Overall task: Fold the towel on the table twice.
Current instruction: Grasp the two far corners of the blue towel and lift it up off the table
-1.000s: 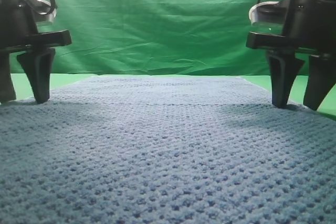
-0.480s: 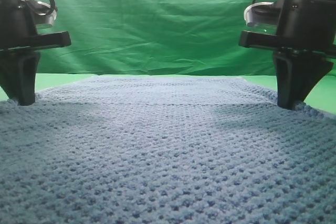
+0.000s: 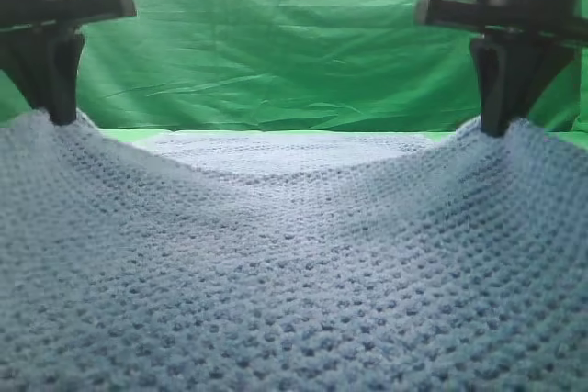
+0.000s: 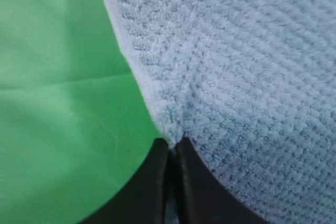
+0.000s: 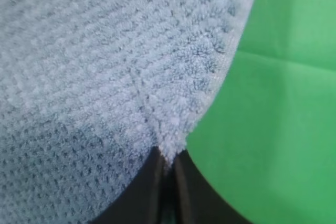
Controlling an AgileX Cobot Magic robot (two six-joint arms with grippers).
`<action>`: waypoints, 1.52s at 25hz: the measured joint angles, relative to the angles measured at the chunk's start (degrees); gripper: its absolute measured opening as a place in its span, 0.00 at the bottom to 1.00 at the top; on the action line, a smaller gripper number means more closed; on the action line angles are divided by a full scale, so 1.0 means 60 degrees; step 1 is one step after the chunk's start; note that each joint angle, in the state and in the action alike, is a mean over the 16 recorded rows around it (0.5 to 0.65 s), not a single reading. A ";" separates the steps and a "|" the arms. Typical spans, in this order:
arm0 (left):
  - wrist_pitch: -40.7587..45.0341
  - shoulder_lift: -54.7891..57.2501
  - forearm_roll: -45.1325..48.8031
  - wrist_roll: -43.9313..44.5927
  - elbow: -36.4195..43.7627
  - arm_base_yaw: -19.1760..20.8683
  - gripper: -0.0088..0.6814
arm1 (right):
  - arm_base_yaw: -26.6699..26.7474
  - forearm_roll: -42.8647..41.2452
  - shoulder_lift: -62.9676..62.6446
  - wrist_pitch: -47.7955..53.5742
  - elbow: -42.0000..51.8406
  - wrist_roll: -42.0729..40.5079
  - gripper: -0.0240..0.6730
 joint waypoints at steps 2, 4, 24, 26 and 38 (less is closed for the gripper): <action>0.0322 -0.0112 0.0001 0.0000 -0.0410 0.0000 0.01 | 0.0003 -0.0078 -0.0218 0.0224 -0.0330 0.0009 0.03; 0.0604 -0.0240 0.0004 0.0000 -0.0820 0.0000 0.01 | 0.0006 -0.0154 -0.0445 0.0460 -0.0705 0.0016 0.03; 0.1597 -0.1120 0.0287 -0.0011 -0.4813 0.0000 0.01 | 0.0010 -0.1165 -0.1258 0.2071 -0.5602 0.0241 0.03; 0.1498 -0.1128 0.0330 -0.0021 -0.5112 0.0000 0.01 | 0.0010 -0.1310 -0.1258 0.1987 -0.5882 0.0285 0.03; -0.0113 -0.1153 0.0466 -0.0093 -0.6024 0.0000 0.01 | 0.0010 -0.1728 -0.1218 -0.0036 -0.6463 0.0410 0.03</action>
